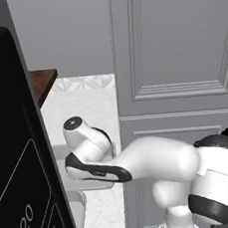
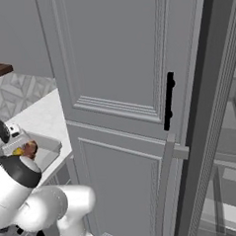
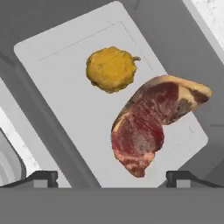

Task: Place one squash and one steak in each tupperware on the nearby counter, to pack two identical lunches.

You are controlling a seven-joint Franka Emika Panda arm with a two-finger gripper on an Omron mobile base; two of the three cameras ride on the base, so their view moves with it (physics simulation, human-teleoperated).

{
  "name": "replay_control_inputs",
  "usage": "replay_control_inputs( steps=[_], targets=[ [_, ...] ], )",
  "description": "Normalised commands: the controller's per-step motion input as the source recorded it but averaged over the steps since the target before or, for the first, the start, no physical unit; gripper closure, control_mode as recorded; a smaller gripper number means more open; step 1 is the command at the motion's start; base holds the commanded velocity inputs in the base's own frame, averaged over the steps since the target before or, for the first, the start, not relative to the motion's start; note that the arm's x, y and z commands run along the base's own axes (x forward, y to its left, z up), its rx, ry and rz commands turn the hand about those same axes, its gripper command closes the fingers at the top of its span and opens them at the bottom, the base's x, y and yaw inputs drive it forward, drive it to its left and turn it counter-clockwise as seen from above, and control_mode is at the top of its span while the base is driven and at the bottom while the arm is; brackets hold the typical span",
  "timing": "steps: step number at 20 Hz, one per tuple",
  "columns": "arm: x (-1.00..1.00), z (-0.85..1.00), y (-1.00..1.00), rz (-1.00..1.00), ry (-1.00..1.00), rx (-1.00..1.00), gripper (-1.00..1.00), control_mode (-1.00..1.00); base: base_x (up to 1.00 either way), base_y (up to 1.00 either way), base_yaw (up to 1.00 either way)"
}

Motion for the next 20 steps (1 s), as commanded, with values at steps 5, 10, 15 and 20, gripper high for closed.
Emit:
replay_control_inputs(
  steps=[5, 10, 15, 20],
  targets=[
    [-0.61, 0.74, -0.08, 0.0, -0.23, 0.0, -1.0, -1.0, 0.0, 0.0, 0.0],
    [-0.95, 0.84, -0.22, 0.0, -0.29, 0.0, -1.0, -1.0, 0.0, 0.0, 0.0],
    [-0.73, 0.67, -0.77, -0.09, -0.2, 0.12, -1.0, -1.0, 0.0, 0.0, 0.0],
    [-0.27, 0.69, -1.0, -0.31, 0.01, 0.38, -1.0, -1.0, 0.0, 0.0, 0.0]
  ],
)
